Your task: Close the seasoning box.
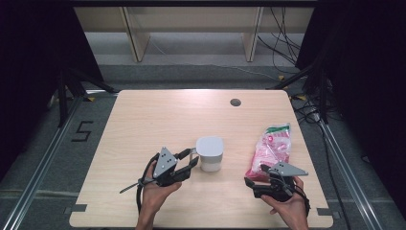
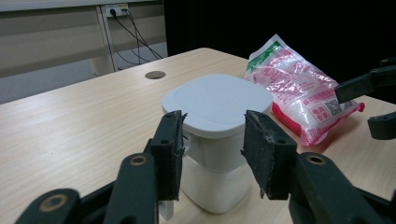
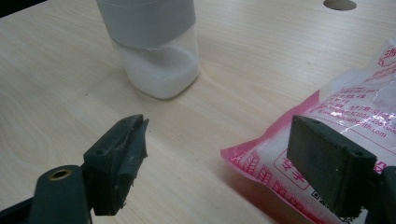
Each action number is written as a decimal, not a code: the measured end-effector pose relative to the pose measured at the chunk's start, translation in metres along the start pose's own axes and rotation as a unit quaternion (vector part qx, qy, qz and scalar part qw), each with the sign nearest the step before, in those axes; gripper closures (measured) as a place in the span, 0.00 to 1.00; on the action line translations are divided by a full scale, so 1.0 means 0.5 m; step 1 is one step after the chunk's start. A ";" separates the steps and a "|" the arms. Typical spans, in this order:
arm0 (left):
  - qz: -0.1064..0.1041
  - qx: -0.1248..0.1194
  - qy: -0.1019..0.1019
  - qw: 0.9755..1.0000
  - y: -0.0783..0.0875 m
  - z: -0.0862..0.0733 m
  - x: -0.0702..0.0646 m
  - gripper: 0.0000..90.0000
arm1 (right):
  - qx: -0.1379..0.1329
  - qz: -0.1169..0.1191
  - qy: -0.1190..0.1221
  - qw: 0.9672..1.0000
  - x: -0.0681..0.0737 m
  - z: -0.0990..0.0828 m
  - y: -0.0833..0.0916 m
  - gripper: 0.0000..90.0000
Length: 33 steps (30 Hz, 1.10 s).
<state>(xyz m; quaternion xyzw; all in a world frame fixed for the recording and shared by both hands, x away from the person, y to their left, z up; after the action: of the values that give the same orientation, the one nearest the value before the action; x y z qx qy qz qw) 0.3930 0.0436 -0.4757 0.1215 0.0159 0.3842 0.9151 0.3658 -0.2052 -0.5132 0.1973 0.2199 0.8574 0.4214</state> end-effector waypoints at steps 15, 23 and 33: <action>-0.006 0.021 0.005 1.000 0.004 -0.043 -0.031 0.48 | -0.003 0.000 0.009 1.000 0.005 0.002 -0.002 0.23; -0.008 0.026 0.013 1.000 0.010 -0.061 -0.044 0.44 | -0.003 0.005 0.003 1.000 0.009 0.002 -0.003 0.23; -0.019 0.042 -0.004 0.999 0.008 -0.086 -0.063 0.38 | 0.007 0.002 -0.005 1.000 0.014 -0.002 -0.001 0.23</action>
<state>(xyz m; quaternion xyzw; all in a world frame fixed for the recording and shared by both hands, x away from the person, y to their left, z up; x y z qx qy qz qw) 0.3629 0.0331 -0.5186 0.1610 0.0303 0.3648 0.9166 0.3617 -0.1995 -0.5132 0.2046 0.2237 0.8556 0.4196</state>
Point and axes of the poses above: each handheld gripper's, and its own axes: y roughly backward along the jaws, z roughly out of its top, x roughly to its left, the point moved 8 cm from there along -y, roughly forward along the jaws, and after that the axes turned 5 degrees about -y, right-handed, at the moved point
